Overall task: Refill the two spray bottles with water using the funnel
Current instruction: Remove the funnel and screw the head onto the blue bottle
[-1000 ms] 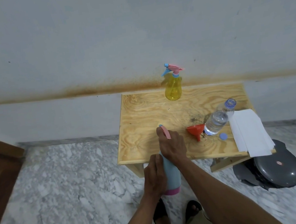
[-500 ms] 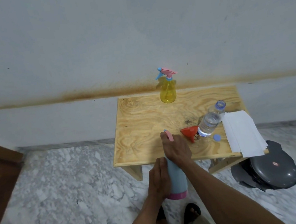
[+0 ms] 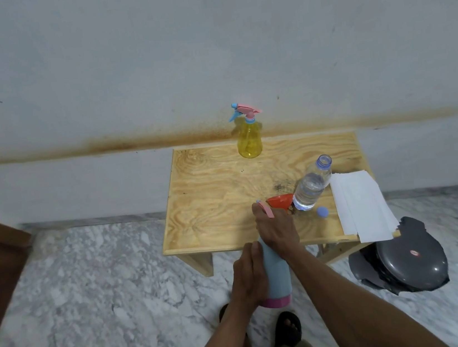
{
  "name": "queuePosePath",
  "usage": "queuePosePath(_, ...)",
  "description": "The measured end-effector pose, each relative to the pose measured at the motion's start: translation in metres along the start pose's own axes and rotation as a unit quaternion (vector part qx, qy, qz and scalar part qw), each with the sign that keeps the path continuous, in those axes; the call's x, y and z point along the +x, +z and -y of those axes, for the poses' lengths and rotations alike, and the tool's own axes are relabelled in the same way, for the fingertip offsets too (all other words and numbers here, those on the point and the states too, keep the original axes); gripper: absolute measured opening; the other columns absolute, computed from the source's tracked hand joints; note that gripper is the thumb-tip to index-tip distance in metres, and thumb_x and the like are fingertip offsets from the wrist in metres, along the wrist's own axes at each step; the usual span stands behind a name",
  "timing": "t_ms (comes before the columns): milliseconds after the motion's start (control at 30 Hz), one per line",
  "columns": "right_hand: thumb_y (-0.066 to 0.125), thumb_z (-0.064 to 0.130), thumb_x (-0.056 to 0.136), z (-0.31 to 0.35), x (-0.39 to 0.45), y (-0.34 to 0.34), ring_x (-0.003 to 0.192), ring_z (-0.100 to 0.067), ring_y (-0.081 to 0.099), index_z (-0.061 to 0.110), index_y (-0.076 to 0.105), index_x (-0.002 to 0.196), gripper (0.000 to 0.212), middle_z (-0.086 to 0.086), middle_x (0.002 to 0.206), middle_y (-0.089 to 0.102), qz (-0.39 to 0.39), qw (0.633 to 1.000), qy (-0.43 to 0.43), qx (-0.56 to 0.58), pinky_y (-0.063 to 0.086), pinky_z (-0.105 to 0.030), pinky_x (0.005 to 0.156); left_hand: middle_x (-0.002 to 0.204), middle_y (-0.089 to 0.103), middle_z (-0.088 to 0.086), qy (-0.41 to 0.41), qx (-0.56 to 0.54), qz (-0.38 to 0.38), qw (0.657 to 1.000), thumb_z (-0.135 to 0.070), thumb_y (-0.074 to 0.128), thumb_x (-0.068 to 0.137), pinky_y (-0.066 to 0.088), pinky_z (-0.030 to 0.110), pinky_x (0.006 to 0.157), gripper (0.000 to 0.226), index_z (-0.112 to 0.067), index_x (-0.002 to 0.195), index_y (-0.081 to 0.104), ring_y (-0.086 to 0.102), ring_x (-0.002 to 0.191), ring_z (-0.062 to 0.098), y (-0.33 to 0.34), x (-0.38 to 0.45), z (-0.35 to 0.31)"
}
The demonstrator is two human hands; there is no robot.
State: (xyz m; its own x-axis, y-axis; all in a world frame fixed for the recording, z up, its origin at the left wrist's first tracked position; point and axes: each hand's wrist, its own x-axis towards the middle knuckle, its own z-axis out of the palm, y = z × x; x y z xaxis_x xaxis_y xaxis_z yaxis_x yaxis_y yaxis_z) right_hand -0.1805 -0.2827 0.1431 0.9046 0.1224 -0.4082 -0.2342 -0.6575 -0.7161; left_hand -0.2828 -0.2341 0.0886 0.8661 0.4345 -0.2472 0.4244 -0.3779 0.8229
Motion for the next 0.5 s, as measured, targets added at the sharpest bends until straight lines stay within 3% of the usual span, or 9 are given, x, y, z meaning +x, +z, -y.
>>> queuePosePath(100, 0.038, 0.048, 0.097, -0.003, 0.001, -0.003, 0.086, -0.034, 0.063, 0.015, 0.06, 0.074, 0.046, -0.009, 0.085, 0.071, -0.006, 1.0, -0.005, 0.006, 0.047, -0.042, 0.081, 0.085, 0.057, -0.012, 0.013, -0.008, -0.007, 1.0, -0.033, 0.037, 0.106, 0.048, 0.027, 0.083, 0.022, -0.025, 0.1, 0.056, 0.063, 0.093, 0.022, 0.005, 0.001, 0.005)
queuePosePath(167, 0.038, 0.046, 0.098, -0.002, 0.002, -0.004, 0.085, -0.033, 0.062, 0.014, 0.062, 0.076, 0.046, -0.01, 0.085, 0.071, 0.004, 1.0, -0.017, 0.001, 0.046, -0.041, 0.08, 0.096, 0.064, 0.0, 0.023, 0.015, -0.019, 0.999, -0.032, 0.036, 0.107, 0.048, 0.033, 0.088, 0.031, -0.014, 0.111, 0.061, 0.064, 0.103, 0.03, 0.006, -0.001, 0.002)
queuePosePath(233, 0.036, 0.043, 0.101, 0.002, 0.003, -0.002, 0.085, -0.033, 0.062, 0.011, 0.062, 0.081, 0.046, -0.012, 0.086, 0.071, 0.024, 0.999, -0.037, -0.017, 0.044, -0.041, 0.078, 0.111, 0.068, 0.015, 0.061, 0.061, -0.037, 0.996, -0.035, 0.033, 0.107, 0.046, 0.033, 0.088, 0.043, -0.004, 0.119, 0.062, 0.062, 0.106, 0.027, 0.003, -0.002, 0.001)
queuePosePath(300, 0.034, 0.042, 0.101, 0.004, 0.004, 0.003, 0.089, -0.034, 0.061, 0.012, 0.06, 0.085, 0.043, -0.013, 0.09, 0.07, 0.045, 0.997, -0.05, -0.032, 0.041, -0.04, 0.077, 0.103, 0.071, 0.015, 0.087, 0.074, -0.069, 0.991, -0.052, 0.026, 0.103, 0.042, 0.033, 0.076, 0.06, -0.007, 0.106, 0.066, 0.062, 0.091, 0.011, -0.002, -0.006, 0.002)
queuePosePath(400, 0.036, 0.043, 0.1, 0.006, 0.006, 0.013, 0.094, -0.035, 0.061, 0.014, 0.059, 0.09, 0.038, -0.014, 0.093, 0.069, 0.063, 0.996, -0.06, -0.019, 0.039, -0.038, 0.078, 0.073, 0.06, -0.003, 0.072, 0.064, -0.1, 0.99, -0.064, 0.024, 0.096, 0.041, 0.022, 0.061, 0.049, -0.026, 0.079, 0.051, 0.06, 0.071, 0.001, -0.009, -0.005, 0.011)
queuePosePath(500, 0.038, 0.046, 0.101, 0.012, 0.003, 0.017, 0.099, -0.034, 0.06, 0.012, 0.061, 0.099, 0.041, -0.013, 0.099, 0.069, 0.076, 0.995, -0.068, 0.012, 0.038, -0.036, 0.079, 0.073, 0.054, -0.005, 0.061, 0.047, -0.121, 0.99, -0.048, 0.028, 0.1, 0.037, 0.018, 0.058, 0.036, -0.026, 0.08, 0.048, 0.058, 0.071, 0.003, -0.014, -0.001, 0.017)
